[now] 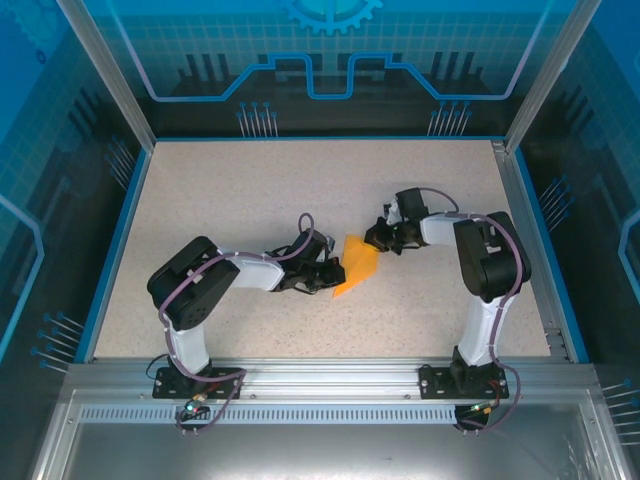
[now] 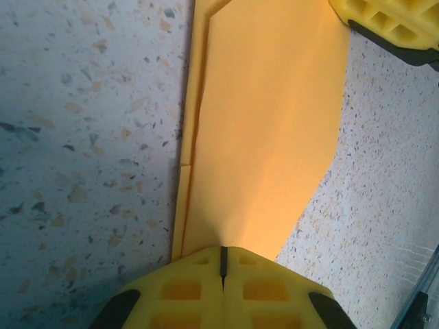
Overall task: Fold a paper plane with a square sheet of paper (pick it up from the middle)
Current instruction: Fourth fold the wing at the center of the table.
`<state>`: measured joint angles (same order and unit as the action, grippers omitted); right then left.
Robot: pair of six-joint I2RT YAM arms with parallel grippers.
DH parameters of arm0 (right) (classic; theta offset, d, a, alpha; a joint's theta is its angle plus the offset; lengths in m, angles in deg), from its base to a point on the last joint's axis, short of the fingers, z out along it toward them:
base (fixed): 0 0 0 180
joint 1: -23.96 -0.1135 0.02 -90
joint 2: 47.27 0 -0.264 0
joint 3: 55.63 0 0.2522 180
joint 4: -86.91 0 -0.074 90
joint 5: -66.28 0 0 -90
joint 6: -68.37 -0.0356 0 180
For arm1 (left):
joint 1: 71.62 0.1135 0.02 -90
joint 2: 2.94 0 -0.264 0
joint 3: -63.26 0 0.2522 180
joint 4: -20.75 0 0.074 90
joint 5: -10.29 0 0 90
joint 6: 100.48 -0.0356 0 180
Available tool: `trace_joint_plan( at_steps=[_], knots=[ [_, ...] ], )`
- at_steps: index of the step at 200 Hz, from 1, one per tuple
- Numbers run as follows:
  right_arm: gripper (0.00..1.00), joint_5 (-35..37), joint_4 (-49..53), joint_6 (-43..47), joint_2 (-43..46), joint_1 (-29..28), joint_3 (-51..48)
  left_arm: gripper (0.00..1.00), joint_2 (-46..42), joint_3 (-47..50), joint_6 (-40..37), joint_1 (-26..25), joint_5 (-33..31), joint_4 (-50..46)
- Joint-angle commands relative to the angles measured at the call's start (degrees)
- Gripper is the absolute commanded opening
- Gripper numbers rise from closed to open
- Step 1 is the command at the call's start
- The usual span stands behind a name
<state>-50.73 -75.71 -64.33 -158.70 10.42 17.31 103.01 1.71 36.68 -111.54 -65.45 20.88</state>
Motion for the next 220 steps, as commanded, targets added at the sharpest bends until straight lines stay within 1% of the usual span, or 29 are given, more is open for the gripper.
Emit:
trace_joint_plan(
  at_steps=[1, 27, 89, 105, 120, 142, 157, 172, 199, 220],
  knots=[
    [0.05, 8.92, 0.08, 2.17, -3.12, 4.63, 1.68, 0.00, 2.77, 4.36, -2.55, 0.34, -5.04, -14.64],
    [0.05, 6.84, -1.10, 2.27, -4.11, 6.05, 2.50, 0.00, 2.64, 4.76, -2.68, 0.29, -4.77, -13.99],
    [0.06, 6.43, -0.98, -0.03, -3.17, 8.56, 3.88, 0.00, 2.68, 4.91, -3.17, 0.29, -4.09, -13.98],
    [0.06, 5.25, -1.15, 0.22, -3.10, 9.29, 4.52, 0.00, 2.66, 4.92, -3.17, 0.29, -4.07, -13.89],
    [0.07, 3.90, -0.98, 0.51, -1.71, 9.24, 4.99, 0.00, 2.52, 4.77, -3.28, 0.33, -3.89, -13.90],
    [0.08, 2.68, -0.85, 0.42, 3.72, 8.72, 4.08, 0.00, 2.42, 4.62, -3.47, 0.29, -3.78, -14.04],
    [0.09, 1.87, -0.68, 0.49, 7.02, 7.01, 3.10, 0.00, 2.40, 4.36, -3.63, 0.35, -3.55, -14.15],
    [0.09, 1.59, -0.93, 0.54, 8.87, 3.80, 1.68, 0.00, 2.42, 4.02, -3.70, 0.36, -3.45, -14.24],
    [0.08, 1.62, -2.61, -1.00, 9.60, -2.51, -1.57, 0.00, 2.27, 3.53, -3.73, 0.36, -3.47, -14.71],
    [0.08, 2.66, -4.31, -2.03, 9.52, -6.29, -3.94, 0.00, 1.81, 3.29, -3.86, 0.29, -3.47, -15.18]
  ],
)
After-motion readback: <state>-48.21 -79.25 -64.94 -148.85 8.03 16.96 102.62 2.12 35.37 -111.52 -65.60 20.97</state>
